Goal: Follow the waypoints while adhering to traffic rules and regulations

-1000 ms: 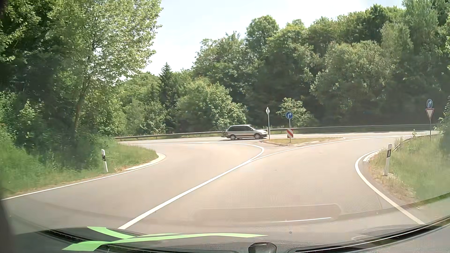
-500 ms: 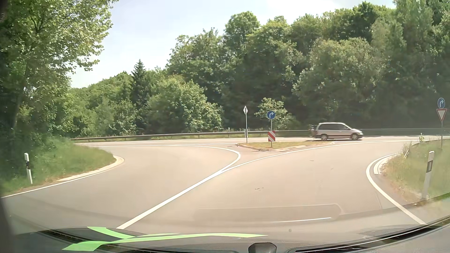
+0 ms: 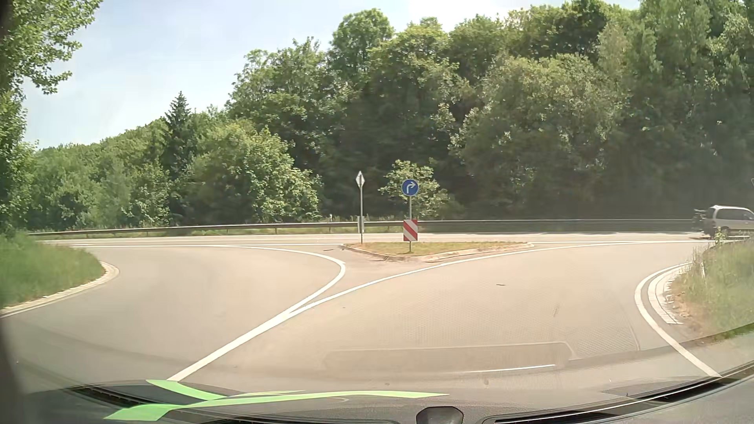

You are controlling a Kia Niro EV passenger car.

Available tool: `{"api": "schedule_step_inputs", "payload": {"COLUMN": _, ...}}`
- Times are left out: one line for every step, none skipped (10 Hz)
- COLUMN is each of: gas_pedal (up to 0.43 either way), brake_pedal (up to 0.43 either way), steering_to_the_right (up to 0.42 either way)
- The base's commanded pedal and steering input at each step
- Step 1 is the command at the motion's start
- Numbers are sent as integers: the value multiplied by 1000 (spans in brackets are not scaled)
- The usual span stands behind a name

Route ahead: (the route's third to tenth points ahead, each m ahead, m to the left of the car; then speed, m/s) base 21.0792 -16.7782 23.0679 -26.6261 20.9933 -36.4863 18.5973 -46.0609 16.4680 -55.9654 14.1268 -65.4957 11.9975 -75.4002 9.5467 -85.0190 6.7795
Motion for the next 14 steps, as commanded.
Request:
{"api": "schedule_step_inputs", "payload": {"gas_pedal": 0, "brake_pedal": 110, "steering_to_the_right": 165}}
{"api": "schedule_step_inputs", "payload": {"gas_pedal": 0, "brake_pedal": 110, "steering_to_the_right": 178}}
{"api": "schedule_step_inputs", "payload": {"gas_pedal": 0, "brake_pedal": 104, "steering_to_the_right": 189}}
{"api": "schedule_step_inputs", "payload": {"gas_pedal": 0, "brake_pedal": 104, "steering_to_the_right": 195}}
{"api": "schedule_step_inputs", "payload": {"gas_pedal": 0, "brake_pedal": 104, "steering_to_the_right": 198}}
{"api": "schedule_step_inputs", "payload": {"gas_pedal": 0, "brake_pedal": 98, "steering_to_the_right": 201}}
{"api": "schedule_step_inputs", "payload": {"gas_pedal": 0, "brake_pedal": 91, "steering_to_the_right": 206}}
{"api": "schedule_step_inputs", "payload": {"gas_pedal": 0, "brake_pedal": 85, "steering_to_the_right": 212}}
{"api": "schedule_step_inputs", "payload": {"gas_pedal": 0, "brake_pedal": 73, "steering_to_the_right": 215}}
{"api": "schedule_step_inputs", "payload": {"gas_pedal": 0, "brake_pedal": 61, "steering_to_the_right": 218}}
{"api": "schedule_step_inputs", "payload": {"gas_pedal": 0, "brake_pedal": 55, "steering_to_the_right": 224}}
{"api": "schedule_step_inputs", "payload": {"gas_pedal": 0, "brake_pedal": 37, "steering_to_the_right": 233}}
{"api": "schedule_step_inputs", "payload": {"gas_pedal": 0, "brake_pedal": 12, "steering_to_the_right": 241}}
{"api": "schedule_step_inputs", "payload": {"gas_pedal": 0, "brake_pedal": 0, "steering_to_the_right": 244}}
